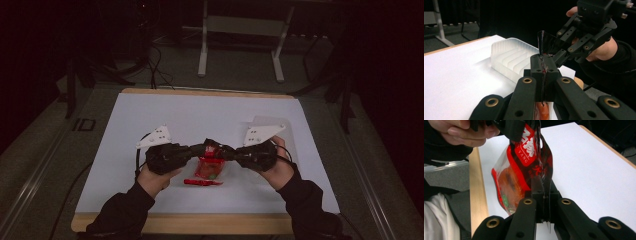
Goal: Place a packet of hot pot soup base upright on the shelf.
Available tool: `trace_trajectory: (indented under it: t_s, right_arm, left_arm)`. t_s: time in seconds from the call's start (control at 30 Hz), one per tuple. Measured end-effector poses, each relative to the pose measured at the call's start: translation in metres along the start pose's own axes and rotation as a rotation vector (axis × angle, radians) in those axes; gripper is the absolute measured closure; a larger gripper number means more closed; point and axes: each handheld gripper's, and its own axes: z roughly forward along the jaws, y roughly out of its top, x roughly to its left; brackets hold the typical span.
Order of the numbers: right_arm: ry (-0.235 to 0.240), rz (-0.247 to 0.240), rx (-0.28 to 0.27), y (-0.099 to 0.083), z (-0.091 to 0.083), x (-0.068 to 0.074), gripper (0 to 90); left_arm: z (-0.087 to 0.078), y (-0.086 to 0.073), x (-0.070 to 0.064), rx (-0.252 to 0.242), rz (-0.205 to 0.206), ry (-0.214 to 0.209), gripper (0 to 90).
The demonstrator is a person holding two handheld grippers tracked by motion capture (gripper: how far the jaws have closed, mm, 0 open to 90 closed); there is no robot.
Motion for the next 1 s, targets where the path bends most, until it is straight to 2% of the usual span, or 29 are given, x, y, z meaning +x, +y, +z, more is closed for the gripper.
trace_trajectory:
  t_s: [0.2, 0.33, 0.43, 0.47, 0.5, 0.57, 0.6, 0.77, 0.83, 0.93, 1.0]
  right_arm:
    - [0.018, -0.035, -0.004, 0.008, -0.006, -0.002, 90.0]
    - [0.009, -0.058, -0.007, 0.014, -0.011, -0.002, 90.0]
    - [0.013, -0.071, 0.002, 0.018, -0.015, -0.003, 90.0]
    - [0.016, -0.074, 0.002, 0.019, -0.016, -0.004, 90.0]
    - [0.015, -0.076, -0.005, 0.019, -0.018, -0.005, 90.0]
    - [0.016, -0.076, -0.006, 0.02, -0.02, -0.006, 90.0]
    - [0.001, -0.082, -0.01, 0.022, -0.025, -0.009, 90.0]
    - [-0.014, -0.097, -0.02, 0.025, -0.037, -0.018, 90.0]
    - [-0.028, -0.105, -0.014, 0.026, -0.041, -0.021, 90.0]
    - [-0.044, -0.109, -0.009, 0.027, -0.047, -0.027, 90.0]
    - [-0.054, -0.11, -0.007, 0.026, -0.051, -0.031, 90.0]
  left_arm:
    - [-0.003, 0.004, -0.001, -0.015, 0.005, -0.01, 88.9]
    - [-0.004, 0.009, -0.003, -0.017, 0.018, -0.005, 88.1]
    - [-0.004, 0.012, -0.004, -0.014, 0.033, 0.002, 82.8]
    - [-0.005, 0.013, -0.004, -0.014, 0.02, 0.009, 77.0]
    - [-0.005, 0.014, -0.003, -0.009, 0.004, 0.0, 68.9]
    - [-0.007, 0.015, -0.002, -0.017, 0.009, 0.001, 66.5]
    - [-0.008, 0.016, -0.001, -0.013, 0.006, 0.003, 56.1]
    - [-0.013, 0.016, 0.001, -0.011, 0.017, 0.041, 30.8]
    - [-0.016, 0.013, 0.002, -0.026, 0.014, 0.024, 21.2]
    - [-0.019, 0.009, 0.006, -0.028, 0.006, 0.02, 13.8]
    - [-0.022, 0.004, 0.009, -0.026, 0.003, 0.04, 13.3]
